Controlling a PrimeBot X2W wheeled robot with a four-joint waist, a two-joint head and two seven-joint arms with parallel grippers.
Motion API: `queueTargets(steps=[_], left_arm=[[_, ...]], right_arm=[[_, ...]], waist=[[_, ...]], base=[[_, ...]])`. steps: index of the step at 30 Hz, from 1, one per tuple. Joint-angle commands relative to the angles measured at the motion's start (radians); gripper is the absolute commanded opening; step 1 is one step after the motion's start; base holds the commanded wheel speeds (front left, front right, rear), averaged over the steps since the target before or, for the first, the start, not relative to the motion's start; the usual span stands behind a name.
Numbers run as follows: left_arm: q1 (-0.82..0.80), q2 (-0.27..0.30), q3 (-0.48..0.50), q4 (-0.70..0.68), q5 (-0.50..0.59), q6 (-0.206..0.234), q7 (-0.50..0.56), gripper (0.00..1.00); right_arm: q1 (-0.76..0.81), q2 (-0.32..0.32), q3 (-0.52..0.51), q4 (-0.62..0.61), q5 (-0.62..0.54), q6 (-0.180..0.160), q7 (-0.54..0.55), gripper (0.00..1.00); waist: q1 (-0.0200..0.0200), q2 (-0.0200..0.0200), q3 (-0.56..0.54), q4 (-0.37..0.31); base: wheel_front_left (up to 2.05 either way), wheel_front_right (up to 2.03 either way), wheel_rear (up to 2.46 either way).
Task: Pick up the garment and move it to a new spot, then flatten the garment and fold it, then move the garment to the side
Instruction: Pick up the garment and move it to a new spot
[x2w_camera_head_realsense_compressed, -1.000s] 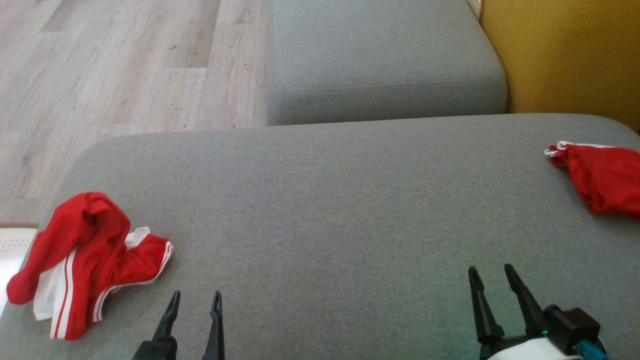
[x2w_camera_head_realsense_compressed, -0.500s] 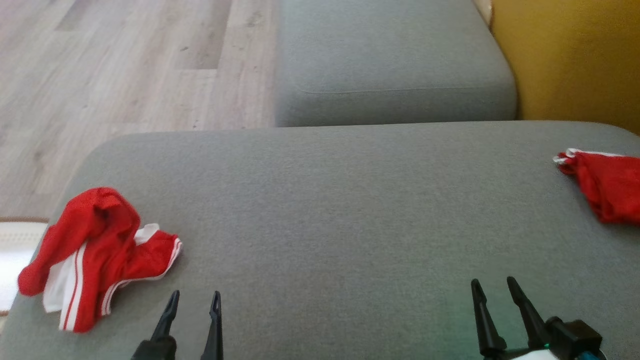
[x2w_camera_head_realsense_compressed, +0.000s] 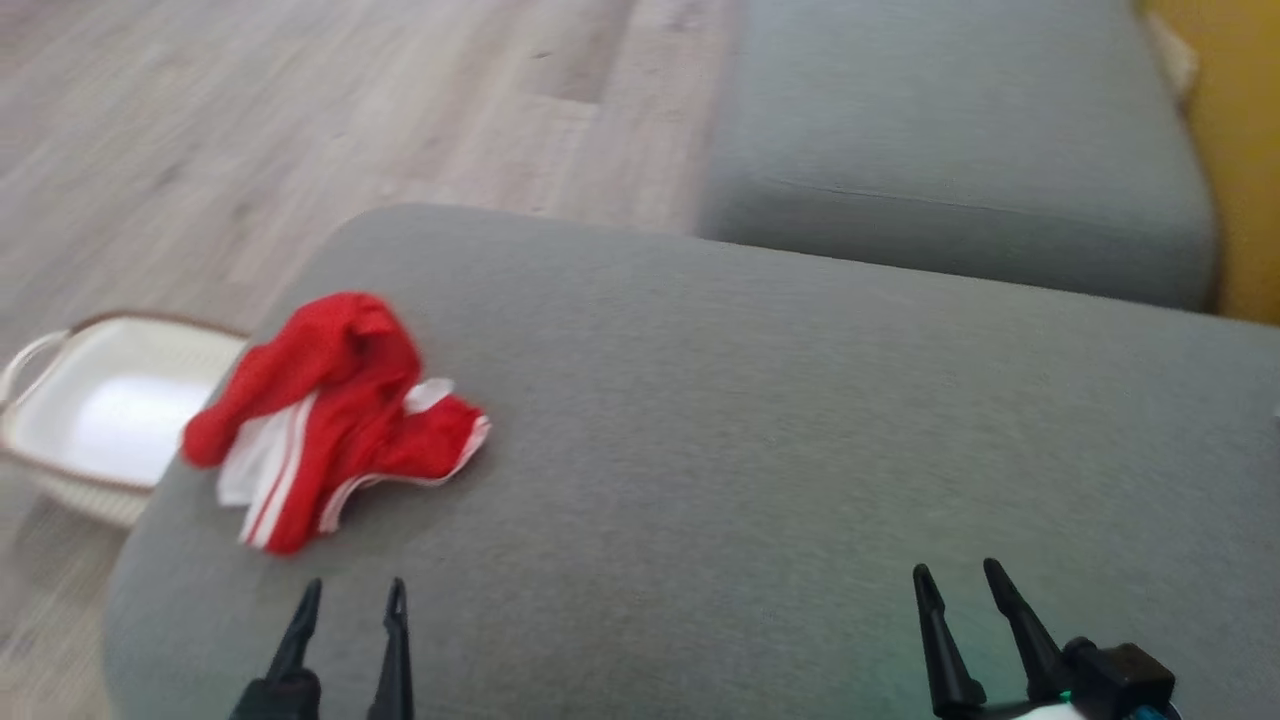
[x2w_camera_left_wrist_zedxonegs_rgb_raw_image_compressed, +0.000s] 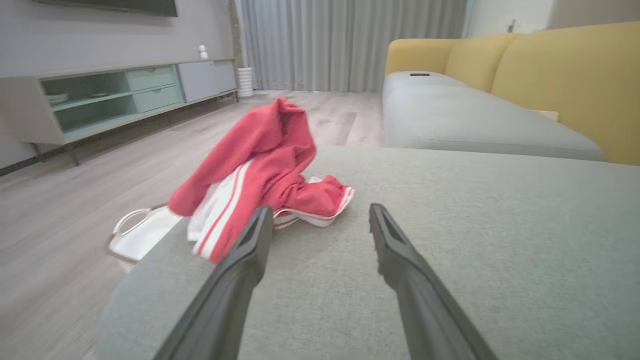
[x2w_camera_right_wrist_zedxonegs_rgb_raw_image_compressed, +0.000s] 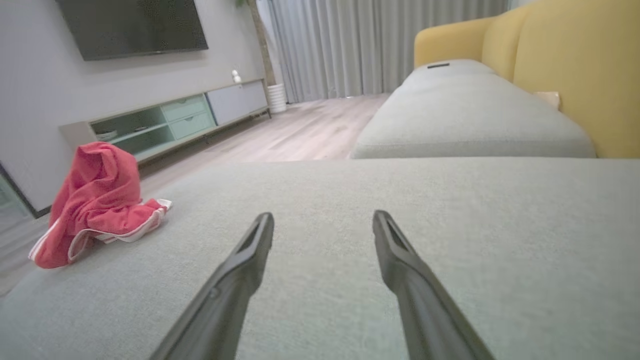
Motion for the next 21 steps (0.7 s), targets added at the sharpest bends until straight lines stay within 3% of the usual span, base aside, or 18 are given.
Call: queueTargets(steps=[1,9,17,21], left_arm=[[-0.044,0.003,0.034,-0.038,0.002,0.006,-0.006,1.00],[-0.039,0.003,0.056,-0.050,-0.003,0.014,-0.006,1.00],[-0.048,0.000,0.060,-0.060,0.001,0.012,-0.006,1.00],[-0.100,0.000,0.056,-0.083,0.007,0.009,-0.006,1.00]], right_arm=[[-0.042,-0.006,0.019,-0.029,-0.003,0.007,-0.011,1.00],[-0.048,-0.003,0.022,-0.027,-0.007,0.007,-0.011,1.00],[-0.048,-0.024,0.015,-0.038,-0.014,0.007,-0.011,1.00],[-0.063,-0.068,0.005,-0.064,-0.022,0.007,-0.011,1.00]], waist=[[0.0001,0.0000,0.011,0.063],[0.0001,0.0000,0.036,0.157],[0.0001,0.0000,0.076,0.168],[0.0001,0.0000,0.160,0.145]], base=[[0.00,0.00,0.00],[0.00,0.00,0.00],[0.00,0.00,0.00],[0.00,0.00,0.00]])
